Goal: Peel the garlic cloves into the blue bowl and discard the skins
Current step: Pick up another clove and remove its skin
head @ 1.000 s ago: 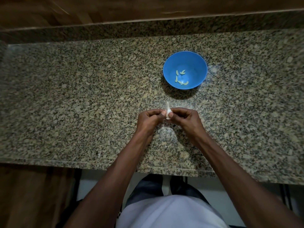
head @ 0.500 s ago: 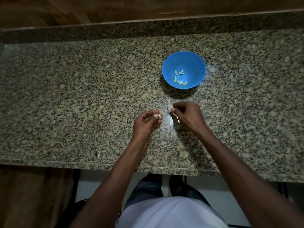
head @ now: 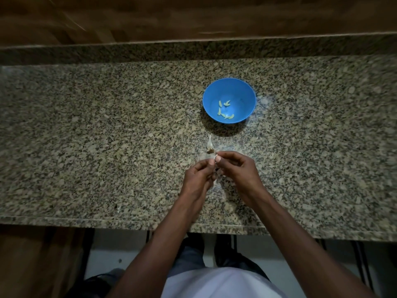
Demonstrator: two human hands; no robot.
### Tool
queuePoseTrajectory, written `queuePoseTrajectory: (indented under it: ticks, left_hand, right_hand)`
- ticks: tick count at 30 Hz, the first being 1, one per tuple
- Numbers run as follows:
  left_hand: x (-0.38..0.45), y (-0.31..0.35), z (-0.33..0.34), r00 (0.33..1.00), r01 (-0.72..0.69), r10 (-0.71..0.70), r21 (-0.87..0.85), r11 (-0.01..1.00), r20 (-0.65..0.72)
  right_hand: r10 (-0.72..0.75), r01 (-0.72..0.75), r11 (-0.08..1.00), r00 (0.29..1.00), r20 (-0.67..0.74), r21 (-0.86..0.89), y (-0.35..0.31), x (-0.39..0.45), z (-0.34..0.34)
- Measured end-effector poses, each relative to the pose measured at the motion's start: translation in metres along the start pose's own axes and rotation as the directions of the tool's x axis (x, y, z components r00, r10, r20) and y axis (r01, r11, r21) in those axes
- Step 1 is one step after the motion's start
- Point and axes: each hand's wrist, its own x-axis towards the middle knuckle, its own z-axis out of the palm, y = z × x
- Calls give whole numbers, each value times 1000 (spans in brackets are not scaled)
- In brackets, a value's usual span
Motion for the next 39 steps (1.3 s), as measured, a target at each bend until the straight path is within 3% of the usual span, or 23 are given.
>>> queuePoseTrajectory:
  ticks: [5,8,13,19,25,31,35,39]
  left_hand:
    - [-1,-7,2,1000,-12,12,132,991,4]
    - [-9,-4,0,989,-115,136,289,950,-54]
    - [-1,1,-19,918,-285,395,622,730,-42]
    - [14,7,-24,873,-343,486,755,558,38]
    - [18,2,-24,831,-341,539,893,293,141]
    - [19,5,-24,818,-296,515,955,-8,258]
    - [24,8,-29,833,-271,480,959,-77,274]
    - [24,8,-31,819,-273,497,956,-105,288]
  right_hand:
    - [13,-13,1000,1000,-24,-17,0,-1,-3]
    - [-88,63,958,993,-81,-280,-1,6,-12]
    - [-262,188,775,964,-36,-604,-3,18,-23]
    - [-232,231,614,967,107,-755,-1,26,-26]
    - [-301,330,335,925,232,-883,4,33,-19]
    - [-253,354,176,918,305,-919,-2,25,-18]
    - [-269,377,-131,877,398,-917,-1,20,-15]
    - [-190,388,-220,883,429,-895,-10,19,-4]
